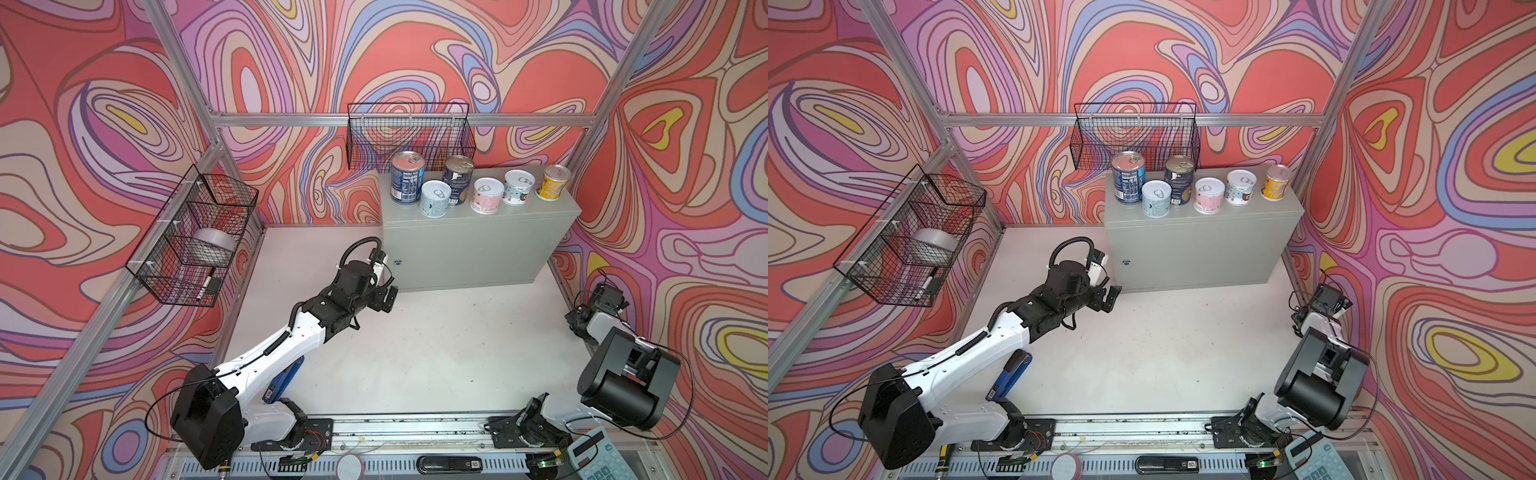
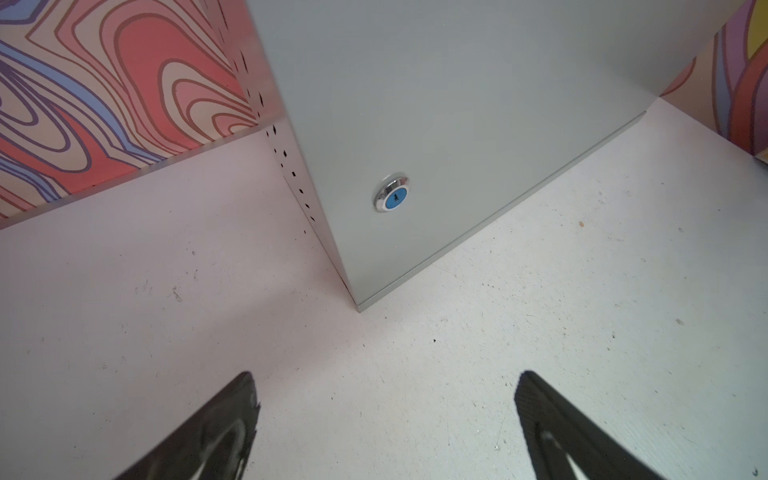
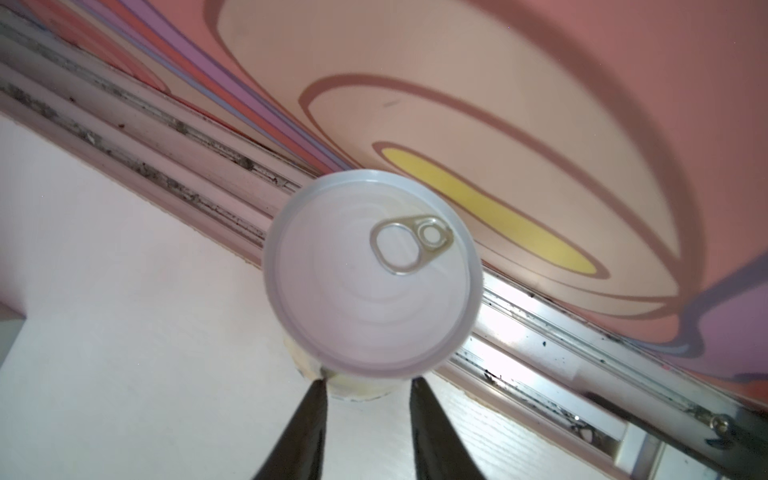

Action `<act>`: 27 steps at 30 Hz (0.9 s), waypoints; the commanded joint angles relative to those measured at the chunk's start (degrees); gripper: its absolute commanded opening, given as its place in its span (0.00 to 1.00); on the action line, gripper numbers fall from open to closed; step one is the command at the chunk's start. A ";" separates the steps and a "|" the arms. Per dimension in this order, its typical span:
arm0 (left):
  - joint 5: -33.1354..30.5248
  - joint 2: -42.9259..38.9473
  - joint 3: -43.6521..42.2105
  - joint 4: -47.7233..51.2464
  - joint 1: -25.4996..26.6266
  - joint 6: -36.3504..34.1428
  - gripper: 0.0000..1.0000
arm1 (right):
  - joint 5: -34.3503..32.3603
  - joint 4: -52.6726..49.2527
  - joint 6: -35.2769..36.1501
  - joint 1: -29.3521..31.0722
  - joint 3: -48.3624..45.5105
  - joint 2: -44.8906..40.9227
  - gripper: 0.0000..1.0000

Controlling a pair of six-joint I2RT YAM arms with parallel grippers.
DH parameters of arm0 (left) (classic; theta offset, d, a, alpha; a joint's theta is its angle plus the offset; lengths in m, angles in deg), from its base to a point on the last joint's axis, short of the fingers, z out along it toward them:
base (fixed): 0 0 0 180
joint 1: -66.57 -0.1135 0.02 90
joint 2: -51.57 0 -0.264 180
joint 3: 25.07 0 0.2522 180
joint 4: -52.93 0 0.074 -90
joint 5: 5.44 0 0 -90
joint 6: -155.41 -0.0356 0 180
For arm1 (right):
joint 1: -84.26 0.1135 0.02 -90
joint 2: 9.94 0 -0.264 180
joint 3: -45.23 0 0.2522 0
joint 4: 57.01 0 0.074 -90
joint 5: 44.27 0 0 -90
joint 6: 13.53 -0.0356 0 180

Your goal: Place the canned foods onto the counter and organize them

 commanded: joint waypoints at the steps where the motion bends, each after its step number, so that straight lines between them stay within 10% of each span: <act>1: -1.88 -0.56 -0.04 -0.11 0.23 0.72 1.00 | 2.61 3.03 -0.50 0.53 -1.00 -2.50 0.34; 15: -27.95 -4.55 -20.50 -36.38 -4.10 -14.63 1.00 | 16.73 39.30 5.63 19.46 -17.08 -14.66 0.71; 27: -14.54 2.78 -29.97 -49.70 -18.39 -13.06 1.00 | 7.19 58.56 10.34 28.16 -17.34 3.68 0.72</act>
